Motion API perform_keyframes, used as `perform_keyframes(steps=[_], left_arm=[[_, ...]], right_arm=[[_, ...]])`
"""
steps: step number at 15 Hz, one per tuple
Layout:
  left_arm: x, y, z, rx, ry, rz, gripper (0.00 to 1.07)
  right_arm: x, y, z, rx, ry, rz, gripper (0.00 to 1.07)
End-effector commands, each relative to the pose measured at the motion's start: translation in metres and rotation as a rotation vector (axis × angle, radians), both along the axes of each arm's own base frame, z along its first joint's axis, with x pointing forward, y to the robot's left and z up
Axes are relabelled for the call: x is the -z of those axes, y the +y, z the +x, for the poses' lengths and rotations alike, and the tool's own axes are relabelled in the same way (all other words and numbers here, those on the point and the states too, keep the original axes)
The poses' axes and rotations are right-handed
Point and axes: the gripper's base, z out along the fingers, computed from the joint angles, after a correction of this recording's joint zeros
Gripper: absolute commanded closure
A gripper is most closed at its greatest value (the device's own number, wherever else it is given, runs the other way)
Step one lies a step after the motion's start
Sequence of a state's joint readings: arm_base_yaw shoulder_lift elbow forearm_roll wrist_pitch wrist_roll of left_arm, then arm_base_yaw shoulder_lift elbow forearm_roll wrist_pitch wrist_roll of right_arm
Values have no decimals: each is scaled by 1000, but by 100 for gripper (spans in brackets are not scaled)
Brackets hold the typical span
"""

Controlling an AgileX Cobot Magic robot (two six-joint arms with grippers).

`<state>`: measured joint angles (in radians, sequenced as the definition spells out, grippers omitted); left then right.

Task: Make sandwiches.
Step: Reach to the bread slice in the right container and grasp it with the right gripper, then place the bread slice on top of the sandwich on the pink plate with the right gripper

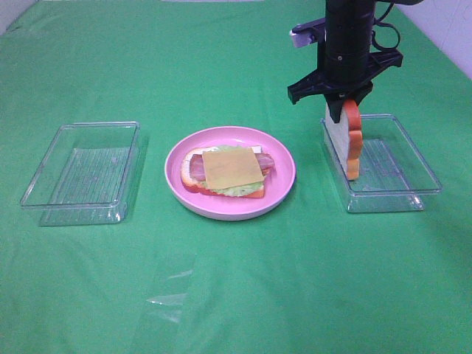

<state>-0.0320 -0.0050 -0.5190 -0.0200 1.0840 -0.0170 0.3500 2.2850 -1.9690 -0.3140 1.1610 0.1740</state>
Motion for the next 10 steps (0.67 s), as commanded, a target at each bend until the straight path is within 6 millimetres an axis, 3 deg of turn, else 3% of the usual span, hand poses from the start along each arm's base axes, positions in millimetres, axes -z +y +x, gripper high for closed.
perform_keyframes(steps=[1,5,10], left_arm=[[0,0,-2,-6,-25,0,4],[0,0,-2,-6,-25,0,4],[0,0,-2,-6,-25,0,4]], right_arm=[[-3,-3,-2,7,13,-11,91],[-41,-7,-14,-11,-4,-12,91],[-102,-13,-32,-14,-120,36,91]])
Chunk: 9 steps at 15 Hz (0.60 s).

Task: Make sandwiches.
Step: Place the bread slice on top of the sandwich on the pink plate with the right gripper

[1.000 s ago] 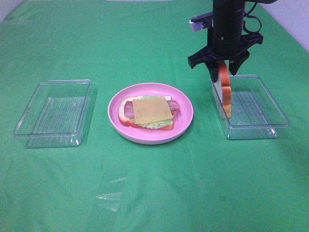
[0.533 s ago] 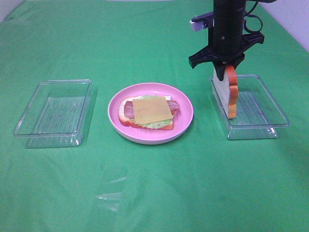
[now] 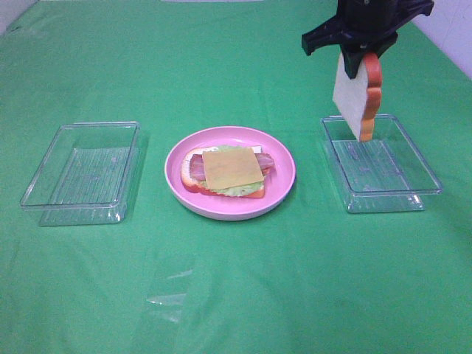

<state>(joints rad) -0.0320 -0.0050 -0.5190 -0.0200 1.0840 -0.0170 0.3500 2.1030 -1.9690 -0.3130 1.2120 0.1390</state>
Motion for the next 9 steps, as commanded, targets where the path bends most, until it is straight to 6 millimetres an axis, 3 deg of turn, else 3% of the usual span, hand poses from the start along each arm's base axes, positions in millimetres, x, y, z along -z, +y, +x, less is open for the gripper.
perform_keyframes(steps=[1,3,9], left_arm=[[0,0,-2,-6,-25,0,4],[0,0,-2,-6,-25,0,4],[0,0,-2,-6,-25,0,4]], right_arm=[[-37,-4,-18,-6,-32,48,92],[-46,3,-24,-63,-33,132,98],[-45,28,-27,-168,7,382,99]])
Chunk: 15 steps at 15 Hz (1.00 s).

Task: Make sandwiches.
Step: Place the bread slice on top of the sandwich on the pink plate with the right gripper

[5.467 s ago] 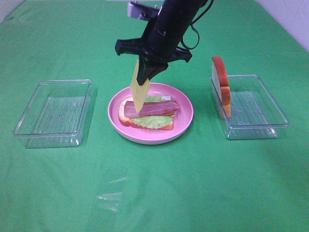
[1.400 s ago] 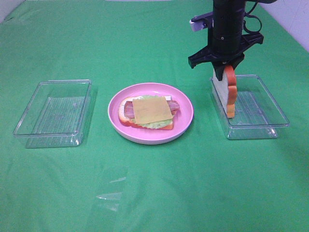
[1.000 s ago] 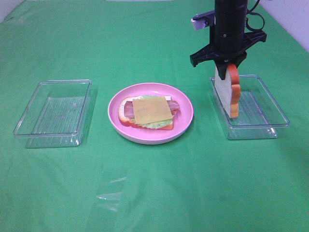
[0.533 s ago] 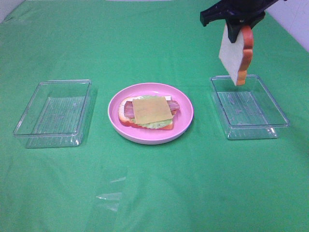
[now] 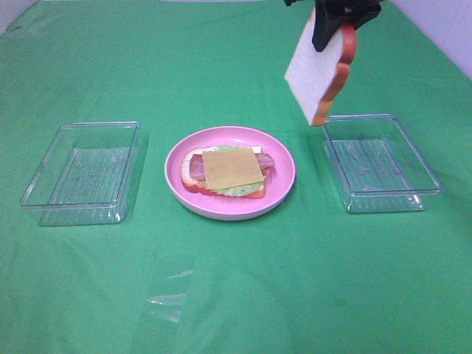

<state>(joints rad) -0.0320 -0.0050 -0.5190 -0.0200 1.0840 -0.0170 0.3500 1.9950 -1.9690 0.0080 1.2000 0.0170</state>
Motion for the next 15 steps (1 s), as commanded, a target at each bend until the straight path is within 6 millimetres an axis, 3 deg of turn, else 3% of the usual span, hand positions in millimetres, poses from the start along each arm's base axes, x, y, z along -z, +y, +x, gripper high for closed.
perform_keyframes(steps=[1,3,6,13,15], left_arm=[[0,0,-2,-6,-25,0,4],[0,0,-2,-6,-25,0,4],[0,0,-2,-6,-25,0,4],[0,0,-2,-6,-25,0,4],[0,0,-2,-6,-25,0,4]], right_arm=[[-2,14,-1,-77,2,140,99],[-1,33,0,-136,15,336,99],[11,42,4,-132,63,410,99],[83,57,23,-92,261,454,99],[93,59,24,-84,298,475,98]])
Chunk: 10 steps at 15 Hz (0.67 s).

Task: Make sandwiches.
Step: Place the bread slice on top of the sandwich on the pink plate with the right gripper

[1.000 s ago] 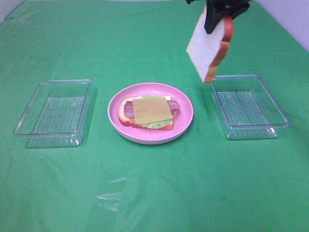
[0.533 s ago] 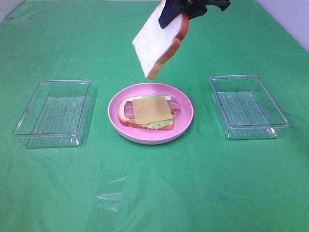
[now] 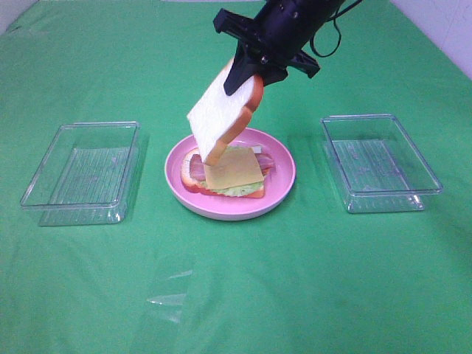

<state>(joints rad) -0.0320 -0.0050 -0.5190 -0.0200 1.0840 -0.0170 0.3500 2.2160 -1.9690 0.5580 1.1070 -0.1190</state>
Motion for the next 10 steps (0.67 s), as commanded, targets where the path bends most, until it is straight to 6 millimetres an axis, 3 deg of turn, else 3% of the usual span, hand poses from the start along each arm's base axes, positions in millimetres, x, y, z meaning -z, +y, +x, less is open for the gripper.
perform_keyframes(steps=[1,6,10], left_arm=[[0,0,-2,-6,-25,0,4],[0,0,-2,-6,-25,0,4],[0,0,-2,-6,-25,0,4]], right_arm=[[16,5,1,-12,61,37,98],[52,9,7,-15,130,39,98],[67,9,9,-17,144,26,98]])
